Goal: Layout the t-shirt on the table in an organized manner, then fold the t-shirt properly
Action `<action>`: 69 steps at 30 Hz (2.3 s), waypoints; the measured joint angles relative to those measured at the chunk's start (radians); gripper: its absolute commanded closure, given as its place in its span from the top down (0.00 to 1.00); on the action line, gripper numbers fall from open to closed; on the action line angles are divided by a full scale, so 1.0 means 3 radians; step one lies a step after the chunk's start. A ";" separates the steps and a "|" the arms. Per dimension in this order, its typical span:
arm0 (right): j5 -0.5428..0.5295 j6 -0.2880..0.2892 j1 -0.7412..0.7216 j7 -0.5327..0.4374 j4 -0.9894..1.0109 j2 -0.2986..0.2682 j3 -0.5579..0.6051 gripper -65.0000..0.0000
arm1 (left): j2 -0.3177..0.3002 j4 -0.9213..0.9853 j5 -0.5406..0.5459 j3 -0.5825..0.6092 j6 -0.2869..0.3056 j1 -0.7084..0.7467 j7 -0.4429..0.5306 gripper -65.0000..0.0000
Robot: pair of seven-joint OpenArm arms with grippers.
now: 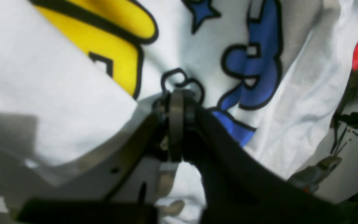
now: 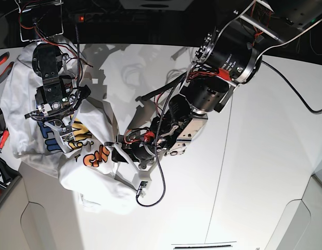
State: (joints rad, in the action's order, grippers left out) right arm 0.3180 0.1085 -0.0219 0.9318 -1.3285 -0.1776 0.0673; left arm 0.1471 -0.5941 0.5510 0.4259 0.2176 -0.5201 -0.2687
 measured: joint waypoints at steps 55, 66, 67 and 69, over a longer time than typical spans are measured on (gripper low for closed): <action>0.0534 0.0126 -0.0048 0.0134 -0.0004 0.0032 0.1366 0.00 | -0.0754 -0.1371 0.0497 -0.0828 0.1236 0.0809 -0.0889 0.37; 0.0268 0.0134 0.0085 0.0042 -0.0392 0.0240 0.1503 0.00 | -0.0721 -0.1371 0.0390 -0.0802 0.1090 0.0635 -0.0771 0.38; 0.0210 0.0161 0.0117 0.0045 -0.0486 0.0252 0.1512 0.00 | -0.0721 -0.1371 0.0324 -0.0745 0.1078 0.0591 -0.0722 0.38; 0.0098 0.0187 0.0168 0.0052 -0.0669 0.0261 0.1514 0.00 | -0.0721 -0.1369 0.0230 -0.0559 0.1033 0.0492 -0.0680 0.38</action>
State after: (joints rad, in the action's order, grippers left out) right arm 0.3473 0.1646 0.0284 0.9474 -1.5291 -0.0994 0.5217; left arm -0.0692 -1.0050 0.6201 0.2581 0.5274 -0.3725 -0.4728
